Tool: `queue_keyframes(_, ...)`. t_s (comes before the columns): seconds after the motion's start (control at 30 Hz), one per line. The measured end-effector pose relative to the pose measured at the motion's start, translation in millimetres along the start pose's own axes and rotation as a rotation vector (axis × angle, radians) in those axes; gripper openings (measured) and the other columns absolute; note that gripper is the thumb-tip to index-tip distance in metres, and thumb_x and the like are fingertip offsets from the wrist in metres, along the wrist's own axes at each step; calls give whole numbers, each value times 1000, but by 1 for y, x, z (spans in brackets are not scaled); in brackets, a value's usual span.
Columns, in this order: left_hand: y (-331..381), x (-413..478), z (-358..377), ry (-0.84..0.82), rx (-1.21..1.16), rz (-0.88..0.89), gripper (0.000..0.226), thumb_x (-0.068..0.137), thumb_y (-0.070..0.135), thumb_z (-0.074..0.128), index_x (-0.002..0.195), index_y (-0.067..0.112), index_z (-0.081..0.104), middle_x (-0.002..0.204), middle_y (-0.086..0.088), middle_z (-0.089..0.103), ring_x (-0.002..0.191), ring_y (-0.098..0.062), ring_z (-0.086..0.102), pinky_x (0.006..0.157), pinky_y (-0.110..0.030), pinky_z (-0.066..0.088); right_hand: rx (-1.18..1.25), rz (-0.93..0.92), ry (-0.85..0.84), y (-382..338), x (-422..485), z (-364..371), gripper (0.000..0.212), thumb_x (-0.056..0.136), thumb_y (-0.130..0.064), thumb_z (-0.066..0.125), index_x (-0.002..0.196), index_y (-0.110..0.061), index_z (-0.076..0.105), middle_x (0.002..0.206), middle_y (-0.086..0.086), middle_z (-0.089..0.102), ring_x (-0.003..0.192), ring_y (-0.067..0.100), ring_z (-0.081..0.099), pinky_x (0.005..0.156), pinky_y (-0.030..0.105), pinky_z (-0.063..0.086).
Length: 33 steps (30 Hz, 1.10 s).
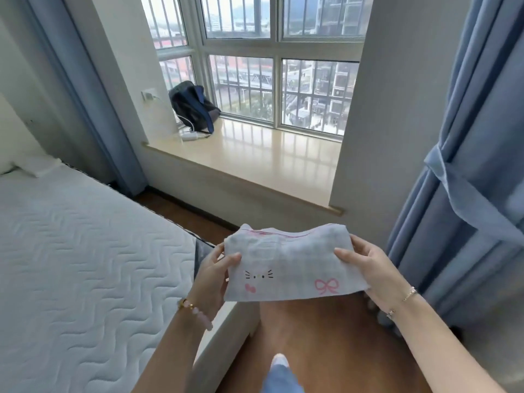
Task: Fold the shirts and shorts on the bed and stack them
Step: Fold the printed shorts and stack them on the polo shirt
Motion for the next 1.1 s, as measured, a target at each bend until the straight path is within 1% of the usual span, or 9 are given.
queue_keyframes(0.13, 11, 95, 3, 62, -38, 17, 30, 88, 7, 56, 118, 10, 57, 109, -16, 67, 97, -34, 65, 77, -45, 56, -31, 17, -50, -14, 102, -4, 43, 72, -19, 76, 113, -14, 65, 108, 13, 70, 89, 26, 70, 70, 32, 59)
queue_keyframes(0.2, 25, 143, 4, 81, -64, 21, 30, 88, 5, 56, 118, 8, 57, 107, -16, 69, 91, -31, 68, 71, -40, 57, -46, 32, -60, -27, 154, -3, 36, 78, -10, 67, 114, -11, 64, 107, 13, 71, 88, 27, 70, 66, 30, 58)
queue_keyframes(0.3, 54, 211, 5, 118, -98, 49, 29, 87, 1, 54, 115, 6, 58, 101, -15, 70, 83, -27, 69, 67, -37, 58, -78, 33, -83, -49, 235, 6, 43, 74, -13, 73, 116, -14, 64, 109, 12, 70, 93, 29, 69, 68, 31, 59)
queue_keyframes(0.43, 88, 282, -1, 172, -112, 86, 26, 89, 2, 53, 112, 10, 59, 99, -12, 72, 83, -25, 70, 60, -33, 57, -124, 40, -137, -75, 333, 23, 33, 85, -6, 62, 116, -16, 64, 105, 9, 72, 90, 27, 70, 63, 29, 57)
queue_keyframes(0.5, 101, 311, -10, 227, -111, 95, 27, 89, 3, 54, 115, 11, 58, 100, -11, 72, 84, -25, 71, 59, -31, 56, -146, 45, -171, -82, 377, 36, 31, 85, -5, 61, 114, -16, 65, 103, 8, 73, 89, 26, 70, 66, 31, 57)
queue_keyframes(0.63, 118, 369, -39, 362, -119, 111, 30, 89, 6, 56, 118, 14, 58, 103, -9, 71, 89, -25, 70, 63, -32, 57, -184, 72, -284, -84, 470, 72, 33, 85, -6, 62, 116, -18, 64, 107, 9, 71, 96, 31, 68, 84, 44, 53)
queue_keyframes(0.87, 142, 475, -97, 603, -187, 167, 27, 91, 8, 53, 115, 18, 62, 104, -6, 71, 94, -24, 68, 65, -32, 56, -267, 113, -530, -80, 633, 151, 33, 86, -3, 59, 116, -17, 65, 108, 10, 71, 98, 32, 67, 87, 46, 53)
queue_keyframes(1.03, 174, 546, -130, 754, -198, 185, 28, 93, 10, 51, 117, 19, 62, 109, -7, 70, 100, -26, 66, 82, -44, 54, -325, 116, -694, -100, 736, 214, 34, 88, -2, 54, 116, -19, 64, 108, 6, 71, 100, 26, 67, 90, 44, 51)
queue_keyframes(1.1, 188, 566, -145, 803, -194, 191, 29, 92, 10, 52, 118, 18, 62, 109, -7, 70, 100, -25, 66, 83, -44, 54, -334, 110, -743, -105, 769, 239, 33, 89, -3, 55, 116, -19, 65, 108, 6, 71, 102, 27, 67, 91, 45, 51)
Point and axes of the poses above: each hand's wrist, its own x-axis towards the middle knuckle, its own z-axis out of the palm, y = z × x, the point moved 3 cm from there along x, towards the middle knuckle
